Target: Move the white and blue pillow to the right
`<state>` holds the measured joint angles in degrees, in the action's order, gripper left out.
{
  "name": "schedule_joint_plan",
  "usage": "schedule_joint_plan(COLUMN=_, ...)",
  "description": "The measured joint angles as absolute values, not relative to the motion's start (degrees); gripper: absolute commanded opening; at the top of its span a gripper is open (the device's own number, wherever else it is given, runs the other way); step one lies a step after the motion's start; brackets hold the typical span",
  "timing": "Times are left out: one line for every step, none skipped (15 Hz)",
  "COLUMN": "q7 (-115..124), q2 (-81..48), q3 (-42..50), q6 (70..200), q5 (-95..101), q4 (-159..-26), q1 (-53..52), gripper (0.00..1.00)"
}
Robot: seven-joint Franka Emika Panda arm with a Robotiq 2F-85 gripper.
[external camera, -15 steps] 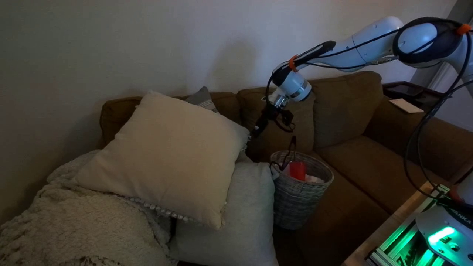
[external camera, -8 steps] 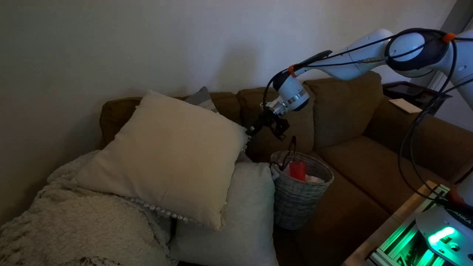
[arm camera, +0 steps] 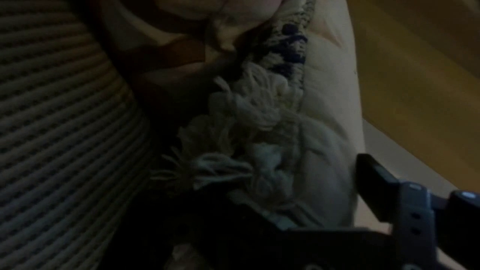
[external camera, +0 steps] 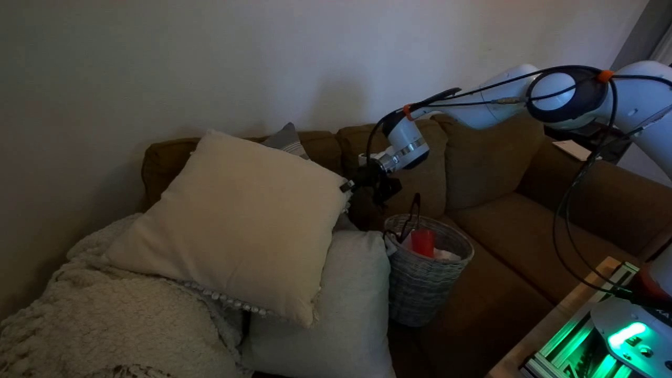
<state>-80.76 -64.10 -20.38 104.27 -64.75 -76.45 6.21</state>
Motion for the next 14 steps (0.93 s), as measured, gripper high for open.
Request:
schedule_joint_plan(q7=-80.99, q2=-63.83, q3=-20.24, q6=103.92, q5=-64.76, q4=-75.84, q1=6.03, gripper=0.42)
schedule_joint_plan(q7=-81.18, q2=-63.14, q3=-19.98, q6=103.89, q5=-64.76, q4=-75.47, q1=5.8, gripper=0.36)
schedule_joint_plan(q7=-81.28, q2=-62.16, q3=-19.61, q6=103.89, q5=-64.76, q4=-75.36, q1=5.52, gripper=0.27)
schedule_joint_plan(q7=-81.28, q2=-60.99, q3=-19.23, q6=103.89, q5=-64.76, q4=-75.38, q1=5.22, gripper=0.21)
schedule_joint_plan(q7=-81.25, q2=-59.81, q3=-18.84, q6=103.89, q5=-64.76, q4=-75.47, q1=4.86, gripper=0.13)
schedule_joint_plan(q7=-81.05, q2=-58.68, q3=-18.44, q6=103.89, q5=-64.76, q4=-75.62, q1=4.43, gripper=0.08)
schedule_joint_plan(q7=-80.67, q2=-57.6, q3=-17.99, q6=103.89, q5=-64.75, q4=-75.84, q1=3.87, gripper=0.03)
schedule_joint_plan(q7=-80.18, q2=-56.65, q3=-17.55, q6=103.87, q5=-64.73, q4=-76.12, q1=3.26, gripper=0.06)
schedule_joint_plan(q7=-79.82, q2=-55.77, q3=-17.18, q6=103.86, q5=-64.73, q4=-76.61, q1=2.68, gripper=0.06)
schedule_joint_plan(q7=-79.58, q2=-54.94, q3=-16.82, q6=103.85, q5=-64.71, q4=-77.15, q1=2.13, gripper=0.04)
schedule_joint_plan(q7=-79.44, q2=-54.24, q3=-16.54, q6=103.81, q5=-64.67, q4=-77.58, q1=1.63, gripper=0.03)
schedule_joint_plan(q7=-79.32, q2=-53.45, q3=-16.23, q6=103.73, q5=-64.6, q4=-78.06, q1=1.12, gripper=0.05)
schedule_joint_plan(q7=-79.3, q2=-52.64, q3=-15.96, q6=103.63, q5=-64.49, q4=-78.39, q1=0.62, gripper=0.04)
schedule_joint_plan(q7=-79.3, q2=-51.66, q3=-15.82, q6=103.62, q5=-64.41, q4=-78.6, q1=0.16, gripper=0.05)
